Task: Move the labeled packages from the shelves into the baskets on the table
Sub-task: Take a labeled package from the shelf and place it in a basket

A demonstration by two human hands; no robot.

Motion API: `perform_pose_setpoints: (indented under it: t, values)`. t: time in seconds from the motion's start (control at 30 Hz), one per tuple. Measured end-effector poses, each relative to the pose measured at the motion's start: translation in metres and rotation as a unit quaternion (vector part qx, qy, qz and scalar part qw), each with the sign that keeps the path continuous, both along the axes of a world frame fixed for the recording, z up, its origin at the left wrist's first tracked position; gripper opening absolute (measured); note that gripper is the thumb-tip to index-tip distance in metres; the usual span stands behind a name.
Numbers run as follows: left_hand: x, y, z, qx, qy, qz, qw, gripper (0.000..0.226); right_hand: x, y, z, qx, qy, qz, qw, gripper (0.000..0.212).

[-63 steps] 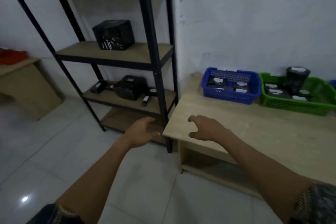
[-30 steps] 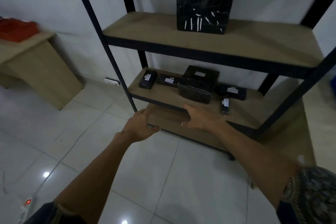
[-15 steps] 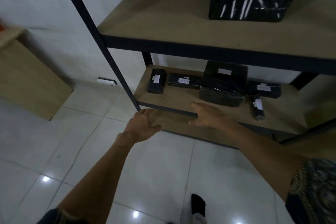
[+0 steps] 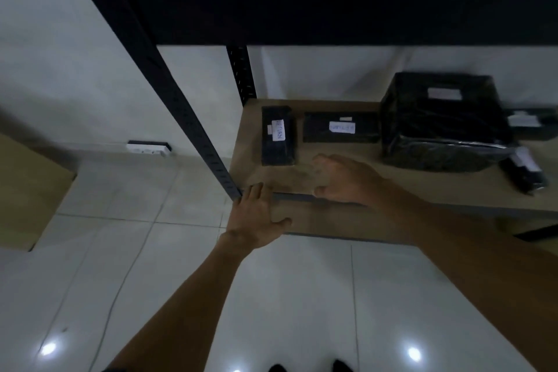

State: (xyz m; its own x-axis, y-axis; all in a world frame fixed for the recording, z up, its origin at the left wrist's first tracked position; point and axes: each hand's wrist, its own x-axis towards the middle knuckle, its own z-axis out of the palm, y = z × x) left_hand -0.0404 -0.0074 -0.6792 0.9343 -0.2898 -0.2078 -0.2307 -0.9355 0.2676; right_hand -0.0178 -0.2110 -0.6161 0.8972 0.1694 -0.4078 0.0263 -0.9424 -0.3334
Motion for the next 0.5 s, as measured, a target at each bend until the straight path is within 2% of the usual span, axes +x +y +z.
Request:
perform_pose_setpoints:
  t: [0.2,0.27,0.4,0.5]
  values:
    - [0.037,0.007,-0.093,-0.003,-0.130,-0.044,0.991,0.092,0.054,0.036,-0.064,0.025,-0.108,-0.018,0.994,0.061]
    - [0.044,0.005,-0.116,-0.021,-0.173,-0.051,0.983,0.095,0.074,0.048,-0.079,0.022,-0.153,-0.049,0.987,0.071]
    - [0.060,0.007,-0.159,-0.052,-0.296,-0.056,0.952,0.079,0.102,0.070,-0.115,-0.031,-0.209,-0.112,0.971,0.101]
    - [0.070,0.006,-0.179,-0.075,-0.373,-0.050,0.923,0.073,0.112,0.078,-0.134,-0.024,-0.220,-0.134,0.966,0.108]
